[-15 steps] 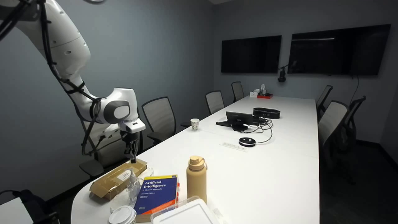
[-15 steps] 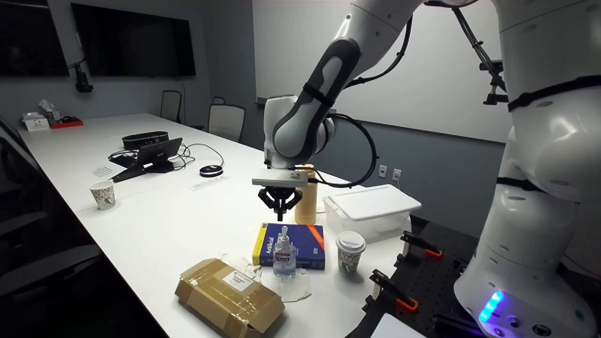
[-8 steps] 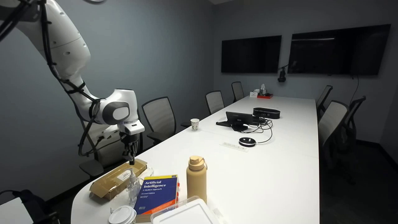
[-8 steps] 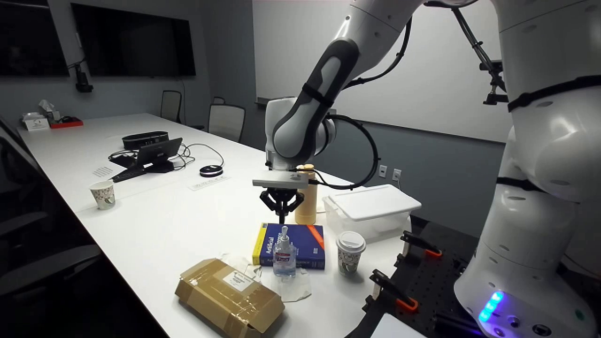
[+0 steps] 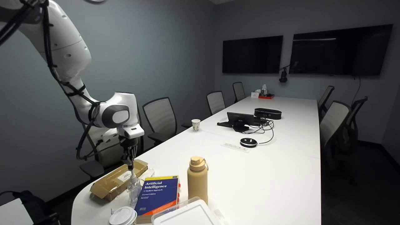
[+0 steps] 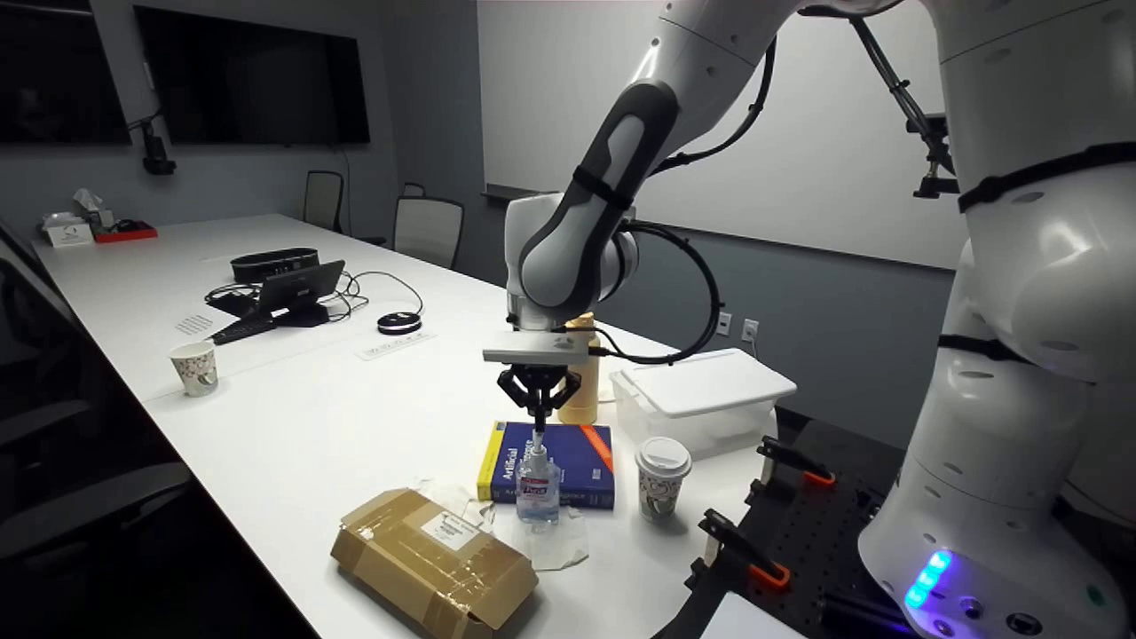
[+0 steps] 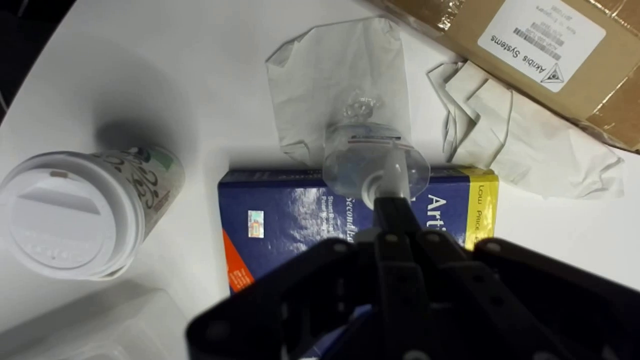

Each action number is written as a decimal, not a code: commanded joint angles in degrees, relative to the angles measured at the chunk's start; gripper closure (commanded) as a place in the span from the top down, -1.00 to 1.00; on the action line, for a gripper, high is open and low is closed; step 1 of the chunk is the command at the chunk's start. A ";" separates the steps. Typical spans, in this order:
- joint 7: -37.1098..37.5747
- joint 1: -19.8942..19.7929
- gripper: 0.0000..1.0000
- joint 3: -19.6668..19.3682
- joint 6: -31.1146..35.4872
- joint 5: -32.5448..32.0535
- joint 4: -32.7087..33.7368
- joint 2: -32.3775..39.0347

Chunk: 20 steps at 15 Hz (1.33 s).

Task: Push the pump of the clear bottle and move forward

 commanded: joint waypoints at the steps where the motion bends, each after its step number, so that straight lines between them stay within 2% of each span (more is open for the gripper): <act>1: 0.08 1.97 -1.00 -1.31 0.56 0.90 -0.48 -0.26; 10: 1.01 3.73 -1.00 -3.05 2.13 -0.18 -1.09 1.09; 20: 0.04 3.68 -1.00 -2.54 3.44 1.16 -0.98 3.01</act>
